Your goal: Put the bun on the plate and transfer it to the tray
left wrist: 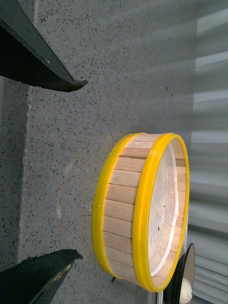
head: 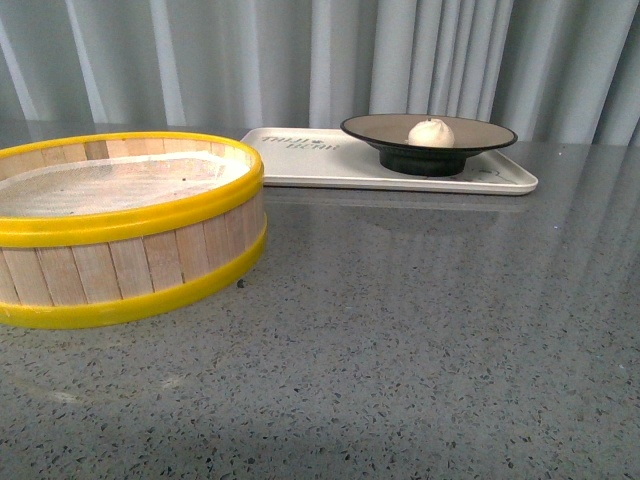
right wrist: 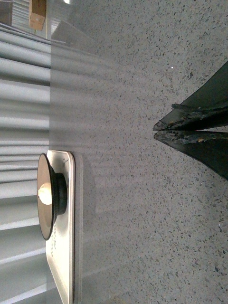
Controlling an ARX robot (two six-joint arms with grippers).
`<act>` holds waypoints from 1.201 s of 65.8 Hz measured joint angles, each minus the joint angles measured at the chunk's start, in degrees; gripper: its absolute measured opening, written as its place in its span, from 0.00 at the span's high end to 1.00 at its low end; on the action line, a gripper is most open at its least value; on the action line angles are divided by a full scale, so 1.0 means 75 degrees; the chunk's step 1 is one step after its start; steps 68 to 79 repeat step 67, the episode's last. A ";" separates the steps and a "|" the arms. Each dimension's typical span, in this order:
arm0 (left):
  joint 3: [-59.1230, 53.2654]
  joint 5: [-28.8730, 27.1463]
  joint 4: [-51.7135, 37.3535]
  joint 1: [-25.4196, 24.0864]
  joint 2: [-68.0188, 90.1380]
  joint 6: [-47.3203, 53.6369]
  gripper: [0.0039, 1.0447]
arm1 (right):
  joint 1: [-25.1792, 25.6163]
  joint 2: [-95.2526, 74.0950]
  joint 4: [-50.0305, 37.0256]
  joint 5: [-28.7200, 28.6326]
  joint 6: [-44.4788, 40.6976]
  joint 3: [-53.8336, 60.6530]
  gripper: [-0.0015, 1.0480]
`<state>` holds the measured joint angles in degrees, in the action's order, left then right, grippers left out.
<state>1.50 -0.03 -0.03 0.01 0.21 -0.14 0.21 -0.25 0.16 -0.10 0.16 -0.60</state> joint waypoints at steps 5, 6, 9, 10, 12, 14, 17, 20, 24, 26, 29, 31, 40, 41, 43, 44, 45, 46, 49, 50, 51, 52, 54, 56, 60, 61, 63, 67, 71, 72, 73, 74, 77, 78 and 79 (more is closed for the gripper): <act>0.0000 0.0003 0.0000 0.0000 0.0000 0.0000 0.06 | 0.0000 0.0000 0.0003 0.0006 0.0000 0.0000 0.98; 0.0000 0.0003 0.0000 0.0000 0.0000 0.0000 0.06 | 0.0000 0.0000 0.0003 0.0009 0.0000 0.0000 0.98; 0.0000 0.0003 0.0000 0.0000 0.0000 0.0000 0.06 | 0.0000 0.0000 0.0003 0.0006 0.0000 0.0000 0.98; 0.0000 0.0003 0.0000 0.0000 0.0000 0.0000 0.06 | 0.0000 0.0000 0.0003 0.0006 -0.0003 0.0000 0.98; 0.0000 0.0003 0.0000 0.0000 0.0000 0.0000 0.06 | 0.0000 0.0003 0.0003 0.0006 -0.0006 0.0000 0.92; 0.0000 0.0003 0.0000 0.0000 0.0000 0.0000 0.06 | 0.0000 0.0003 0.0003 0.0006 -0.0009 0.0000 0.84; 0.0000 0.0003 0.0000 0.0000 0.0000 0.0000 0.06 | 0.0000 0.0003 0.0003 0.0006 -0.0009 0.0000 0.77; 0.0000 0.0003 0.0000 0.0000 0.0000 0.0000 0.06 | 0.0000 0.0003 0.0003 0.0006 -0.0009 0.0000 0.70; 0.0000 0.0003 0.0000 0.0000 0.0000 0.0000 0.06 | 0.0000 0.0003 0.0003 0.0006 -0.0009 0.0000 0.60; 0.0000 0.0003 0.0000 0.0000 0.0000 0.0000 0.06 | 0.0000 0.0003 0.0003 0.0006 -0.0009 0.0000 0.55; 0.0000 0.0003 0.0000 0.0000 0.0000 0.0000 0.06 | 0.0000 0.0003 0.0003 0.0006 -0.0009 0.0000 0.46; 0.0000 0.0003 0.0000 0.0000 0.0000 0.0000 0.06 | 0.0000 0.0003 0.0003 0.0006 -0.0009 0.0000 0.41; 0.0000 0.0003 0.0000 0.0000 0.0000 0.0000 0.06 | 0.0000 0.0003 0.0003 0.0006 -0.0009 0.0000 0.18; 0.0000 0.0003 0.0000 0.0000 0.0000 0.0000 0.06 | 0.0000 0.0003 0.0003 0.0006 -0.0009 0.0000 0.16; 0.0000 0.0003 0.0000 0.0000 0.0000 0.0000 0.06 | 0.0000 0.0003 0.0003 0.0006 -0.0009 0.0000 0.11; 0.0000 0.0003 0.0000 0.0000 0.0000 0.0000 0.06 | 0.0000 0.0003 0.0003 0.0006 -0.0009 0.0000 0.09; 0.0000 0.0003 0.0000 0.0000 0.0000 0.0000 0.06 | 0.0000 0.0003 0.0003 0.0006 0.0000 0.0000 0.07; 0.0000 0.0003 0.0000 0.0000 0.0000 0.0000 0.06 | 0.0000 0.0003 0.0003 0.0006 0.0000 0.0000 0.06; 0.0000 0.0003 0.0000 0.0000 0.0000 0.0000 0.06 | 0.0000 0.0003 0.0003 0.0006 -0.0003 0.0000 0.08; 0.0000 0.0003 0.0000 0.0000 0.0000 0.0000 0.06 | 0.0000 0.0006 0.0003 0.0006 -0.0003 0.0000 0.09; 0.0000 0.0003 0.0000 0.0000 0.0000 0.0000 0.06 | 0.0000 0.0006 0.0003 0.0006 -0.0006 0.0000 0.09; 0.0000 0.0003 0.0000 0.0000 0.0000 0.0000 0.06 | 0.0000 0.0006 0.0003 0.0006 -0.0003 0.0000 0.09; 0.0000 0.0003 0.0000 0.0000 0.0000 0.0000 0.06 | 0.0000 0.0006 0.0003 0.0006 -0.0006 0.0000 0.09; 0.0000 0.0003 0.0000 0.0000 0.0000 0.0000 0.06 | 0.0000 0.0006 0.0003 0.0006 -0.0003 0.0000 0.08; 0.0000 0.0003 0.0000 0.0000 0.0000 0.0000 0.06 | 0.0000 0.0006 0.0003 0.0006 -0.0003 0.0000 0.08; 0.0000 0.0003 0.0000 0.0000 0.0000 0.0000 0.06 | 0.0000 0.0006 0.0003 0.0006 -0.0003 0.0000 0.08; 0.0000 0.0003 0.0000 0.0000 0.0000 0.0000 0.06 | 0.0000 0.0006 0.0003 0.0006 -0.0003 0.0000 0.08; 0.0000 0.0003 0.0000 0.0000 0.0000 0.0000 0.06 | 0.0000 0.0006 0.0003 0.0006 -0.0003 0.0000 0.08; 0.0000 0.0003 0.0000 0.0000 0.0000 0.0000 0.06 | 0.0000 0.0006 0.0003 0.0006 -0.0003 0.0000 0.08; 0.0000 0.0003 0.0000 0.0000 0.0000 0.0000 0.06 | 0.0000 0.0006 0.0003 0.0006 -0.0003 0.0000 0.08; 0.0000 0.0003 0.0000 0.0000 0.0000 0.0000 0.06 | 0.0000 0.0006 0.0003 0.0006 -0.0003 0.0000 0.08; 0.0000 0.0003 0.0000 0.0000 0.0000 0.0000 0.06 | 0.0000 0.0006 0.0003 0.0006 -0.0003 0.0000 0.08; 0.0000 0.0003 0.0000 0.0000 0.0000 0.0000 0.06 | 0.0000 0.0006 0.0003 0.0006 -0.0003 0.0000 0.08; 0.0000 0.0003 0.0000 0.0000 0.0000 0.0000 0.06 | 0.0000 0.0006 0.0003 0.0006 -0.0003 0.0000 0.08; 0.0000 0.0003 0.0000 0.0000 0.0000 0.0000 0.06 | 0.0000 0.0006 0.0003 0.0006 -0.0003 0.0000 0.08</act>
